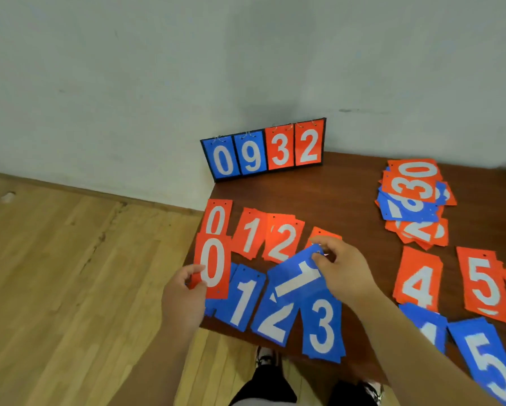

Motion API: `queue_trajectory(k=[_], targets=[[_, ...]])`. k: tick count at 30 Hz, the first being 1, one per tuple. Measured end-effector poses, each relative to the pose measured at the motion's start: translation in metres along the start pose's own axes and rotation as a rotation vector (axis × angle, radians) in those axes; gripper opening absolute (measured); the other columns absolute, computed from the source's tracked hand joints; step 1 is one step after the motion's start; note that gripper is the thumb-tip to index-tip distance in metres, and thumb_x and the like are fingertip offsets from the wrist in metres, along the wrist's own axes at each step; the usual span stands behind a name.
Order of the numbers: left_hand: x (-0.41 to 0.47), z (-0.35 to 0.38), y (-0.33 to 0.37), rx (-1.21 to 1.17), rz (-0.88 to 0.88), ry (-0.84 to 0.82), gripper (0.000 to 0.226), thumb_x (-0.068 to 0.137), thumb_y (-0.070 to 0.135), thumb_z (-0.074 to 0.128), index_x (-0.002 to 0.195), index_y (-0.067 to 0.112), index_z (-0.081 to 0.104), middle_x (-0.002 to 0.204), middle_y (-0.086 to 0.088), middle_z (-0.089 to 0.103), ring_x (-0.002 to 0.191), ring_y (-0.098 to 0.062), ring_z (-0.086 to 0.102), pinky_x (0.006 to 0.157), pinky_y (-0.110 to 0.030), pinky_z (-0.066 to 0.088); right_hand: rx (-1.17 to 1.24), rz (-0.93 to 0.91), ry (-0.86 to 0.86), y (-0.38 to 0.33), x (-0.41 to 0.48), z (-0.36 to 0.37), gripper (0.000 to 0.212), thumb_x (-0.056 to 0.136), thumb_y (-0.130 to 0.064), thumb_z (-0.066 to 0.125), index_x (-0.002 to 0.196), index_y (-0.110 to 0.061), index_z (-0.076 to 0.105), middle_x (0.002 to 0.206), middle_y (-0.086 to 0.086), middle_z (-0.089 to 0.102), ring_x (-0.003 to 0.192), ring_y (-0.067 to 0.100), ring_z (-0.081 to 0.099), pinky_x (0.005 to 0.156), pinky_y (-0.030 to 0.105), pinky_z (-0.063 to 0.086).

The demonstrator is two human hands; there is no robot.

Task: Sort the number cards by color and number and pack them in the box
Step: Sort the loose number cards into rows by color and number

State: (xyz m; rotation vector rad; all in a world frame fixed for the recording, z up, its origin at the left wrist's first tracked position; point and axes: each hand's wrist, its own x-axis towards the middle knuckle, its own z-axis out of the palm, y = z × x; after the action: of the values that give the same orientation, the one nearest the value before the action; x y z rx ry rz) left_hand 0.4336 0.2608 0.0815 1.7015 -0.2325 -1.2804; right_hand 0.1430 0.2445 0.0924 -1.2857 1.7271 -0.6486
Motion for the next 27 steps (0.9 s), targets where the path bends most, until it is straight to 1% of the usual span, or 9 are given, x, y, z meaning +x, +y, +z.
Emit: queue_trajectory(k=[2, 5, 8, 12, 13, 18, 21, 24, 27], targets=[[0.013, -0.027, 0.006, -0.022, -0.03, 0.022, 0.035, 0.092, -0.003, 0.062, 0.104, 0.029, 0.069, 0.103, 0.002, 0.072, 0.092, -0.012, 0.07, 0.062, -0.01, 0.049, -0.03, -0.01, -0.014, -0.014, 0.003, 0.026, 0.034, 0.102, -0.02, 0.057, 0.132, -0.035, 0.062, 0.09, -0.011, 0.062, 0.042, 0.007, 0.048, 0.042, 0.02, 0.039], [0.03, -0.052, 0.014, 0.005, -0.015, 0.032, 0.037, 0.091, -0.003, 0.062, 0.101, 0.031, 0.068, 0.103, 0.001, 0.072, 0.091, -0.007, 0.069, 0.066, -0.014, 0.051, -0.065, -0.002, -0.014, -0.032, 0.003, 0.05, 0.035, 0.102, -0.021, 0.058, 0.134, -0.036, 0.061, 0.093, -0.013, 0.062, 0.051, 0.009, 0.052, 0.044, 0.02, 0.043], [0.039, -0.065, 0.017, 0.05, 0.002, 0.001, 0.031, 0.093, 0.0, 0.063, 0.108, 0.027, 0.068, 0.109, -0.001, 0.07, 0.098, -0.016, 0.069, 0.063, -0.013, 0.052, -0.077, 0.0, -0.015, -0.046, 0.003, 0.062, 0.035, 0.103, -0.018, 0.057, 0.134, -0.035, 0.061, 0.086, -0.014, 0.059, 0.043, 0.005, 0.046, 0.041, 0.019, 0.039], [0.047, -0.073, 0.019, 0.169, 0.059, -0.035, 0.025, 0.097, 0.011, 0.066, 0.116, 0.027, 0.067, 0.116, 0.001, 0.068, 0.106, -0.019, 0.067, 0.059, -0.013, 0.054, -0.13, 0.005, 0.0, -0.059, 0.005, 0.068, 0.036, 0.103, -0.019, 0.057, 0.136, -0.032, 0.06, 0.092, -0.017, 0.062, 0.06, 0.011, 0.057, 0.05, 0.025, 0.047], [0.05, -0.073, 0.019, 0.219, 0.079, -0.046, 0.025, 0.097, 0.012, 0.065, 0.116, 0.028, 0.066, 0.118, 0.002, 0.067, 0.106, -0.019, 0.066, 0.058, -0.012, 0.053, -0.137, 0.006, 0.004, -0.06, 0.006, 0.07, 0.036, 0.103, -0.019, 0.057, 0.136, -0.032, 0.06, 0.092, -0.017, 0.061, 0.061, 0.012, 0.057, 0.05, 0.025, 0.047], [0.066, -0.064, 0.023, 0.492, 0.231, -0.095, 0.024, 0.098, 0.011, 0.064, 0.116, 0.027, 0.065, 0.116, 0.002, 0.066, 0.096, -0.012, 0.065, 0.05, -0.009, 0.05, -0.151, 0.04, -0.003, -0.056, 0.014, 0.075, 0.035, 0.103, -0.017, 0.056, 0.134, -0.032, 0.061, 0.079, -0.016, 0.055, 0.041, 0.003, 0.047, 0.042, 0.018, 0.039], [0.089, -0.044, 0.033, 0.578, 0.304, -0.121, 0.025, 0.099, 0.013, 0.065, 0.118, 0.029, 0.064, 0.119, 0.002, 0.067, 0.091, -0.006, 0.064, 0.052, -0.011, 0.051, -0.178, 0.095, -0.02, -0.047, 0.02, 0.078, 0.033, 0.103, -0.018, 0.056, 0.132, -0.034, 0.062, 0.089, -0.019, 0.058, 0.051, 0.007, 0.055, 0.044, 0.02, 0.044], [0.121, -0.018, 0.045, 0.665, 0.358, -0.138, 0.028, 0.1, 0.017, 0.063, 0.124, 0.031, 0.063, 0.129, 0.004, 0.065, 0.103, -0.008, 0.061, 0.062, -0.013, 0.049, -0.194, 0.125, -0.073, -0.033, 0.025, 0.086, 0.032, 0.103, -0.017, 0.056, 0.129, -0.034, 0.064, 0.096, -0.018, 0.061, 0.057, 0.012, 0.058, 0.047, 0.02, 0.047], [0.152, 0.006, 0.049, 0.748, 0.417, -0.167, 0.03, 0.1, 0.017, 0.061, 0.128, 0.029, 0.063, 0.136, 0.002, 0.061, 0.116, -0.01, 0.056, 0.069, -0.012, 0.045, -0.203, 0.15, -0.138, -0.022, 0.025, 0.095, 0.032, 0.104, -0.017, 0.055, 0.128, -0.037, 0.062, 0.1, -0.02, 0.062, 0.074, 0.026, 0.068, 0.059, 0.03, 0.056]])
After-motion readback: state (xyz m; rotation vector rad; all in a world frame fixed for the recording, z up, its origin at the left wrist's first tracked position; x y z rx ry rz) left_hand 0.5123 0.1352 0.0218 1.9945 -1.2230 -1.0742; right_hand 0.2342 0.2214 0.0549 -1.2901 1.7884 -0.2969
